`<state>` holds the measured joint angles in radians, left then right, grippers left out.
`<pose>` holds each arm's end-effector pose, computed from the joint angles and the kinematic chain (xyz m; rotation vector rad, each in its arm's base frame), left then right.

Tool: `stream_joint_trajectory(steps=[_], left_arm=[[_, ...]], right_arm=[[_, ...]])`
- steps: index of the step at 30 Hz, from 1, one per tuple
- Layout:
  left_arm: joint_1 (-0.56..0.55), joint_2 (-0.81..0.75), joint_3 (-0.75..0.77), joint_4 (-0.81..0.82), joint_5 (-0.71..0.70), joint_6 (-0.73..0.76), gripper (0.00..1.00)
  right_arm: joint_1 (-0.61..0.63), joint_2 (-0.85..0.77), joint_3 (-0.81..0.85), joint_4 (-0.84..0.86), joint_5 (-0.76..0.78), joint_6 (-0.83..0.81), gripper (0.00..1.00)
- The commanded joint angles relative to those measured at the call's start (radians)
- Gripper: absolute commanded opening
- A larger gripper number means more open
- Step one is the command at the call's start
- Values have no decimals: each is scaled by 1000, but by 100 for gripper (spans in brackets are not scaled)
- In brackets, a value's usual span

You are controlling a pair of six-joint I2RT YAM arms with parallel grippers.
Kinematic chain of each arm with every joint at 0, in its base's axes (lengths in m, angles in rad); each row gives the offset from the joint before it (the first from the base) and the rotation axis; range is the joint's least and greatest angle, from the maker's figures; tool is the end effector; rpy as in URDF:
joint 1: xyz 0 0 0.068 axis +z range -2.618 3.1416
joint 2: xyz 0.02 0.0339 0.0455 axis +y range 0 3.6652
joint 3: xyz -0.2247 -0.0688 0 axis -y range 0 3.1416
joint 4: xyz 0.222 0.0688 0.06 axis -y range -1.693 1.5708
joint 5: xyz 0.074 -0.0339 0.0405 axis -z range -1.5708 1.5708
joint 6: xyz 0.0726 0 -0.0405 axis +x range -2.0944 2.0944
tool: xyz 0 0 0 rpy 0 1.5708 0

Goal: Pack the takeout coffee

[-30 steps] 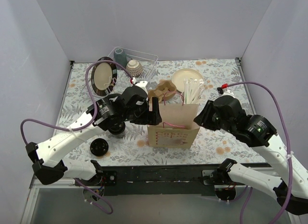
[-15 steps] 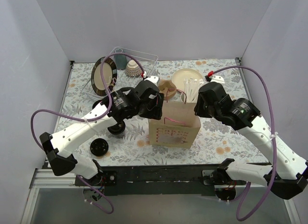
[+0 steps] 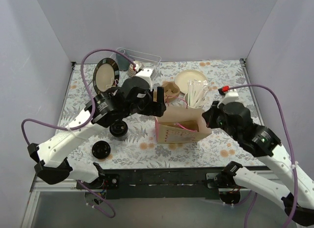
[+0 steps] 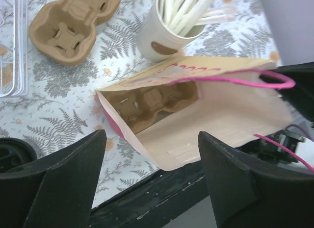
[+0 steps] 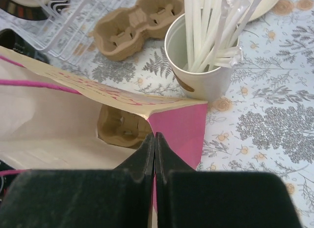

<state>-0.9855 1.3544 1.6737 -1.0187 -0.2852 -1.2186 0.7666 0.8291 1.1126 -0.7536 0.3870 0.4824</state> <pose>0.1682 -0.2168 0.3671 -0.4343 2.3431 -0.8333 0.1562 0.1124 0.3349 -0.0455 2.0261 0.4020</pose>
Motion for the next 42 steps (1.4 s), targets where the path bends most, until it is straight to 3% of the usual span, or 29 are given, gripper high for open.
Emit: stream_joint_trajectory(steps=[1, 9, 17, 21, 27, 31, 34, 37, 42], left_arm=[[-1, -153, -37, 118, 139, 36, 76], [-2, -409, -265, 405, 284, 109, 82], [-2, -406, -370, 350, 268, 133, 82], [-2, -387, -417, 382, 282, 136, 83], [-1, -302, -365, 345, 134, 149, 81], [-2, -252, -212, 390, 63, 263, 82], [-1, -169, -114, 341, -8, 289, 82], [-2, -138, -112, 280, -72, 278, 80], [1, 6, -40, 85, -157, 196, 80]], right_arm=[[-3, -169, -143, 149, -103, -77, 1], [-3, -283, -195, 125, -163, -119, 1], [-3, -422, -342, 178, -370, -183, 1], [-3, -521, -414, 177, -381, -165, 1], [-1, -510, -402, 142, -393, -172, 1], [-3, -492, -396, 134, -361, -205, 1], [-3, -492, -399, 120, -346, -215, 1], [-3, -527, -415, 135, -292, -202, 1], [-3, -550, -422, 175, -228, -176, 1]])
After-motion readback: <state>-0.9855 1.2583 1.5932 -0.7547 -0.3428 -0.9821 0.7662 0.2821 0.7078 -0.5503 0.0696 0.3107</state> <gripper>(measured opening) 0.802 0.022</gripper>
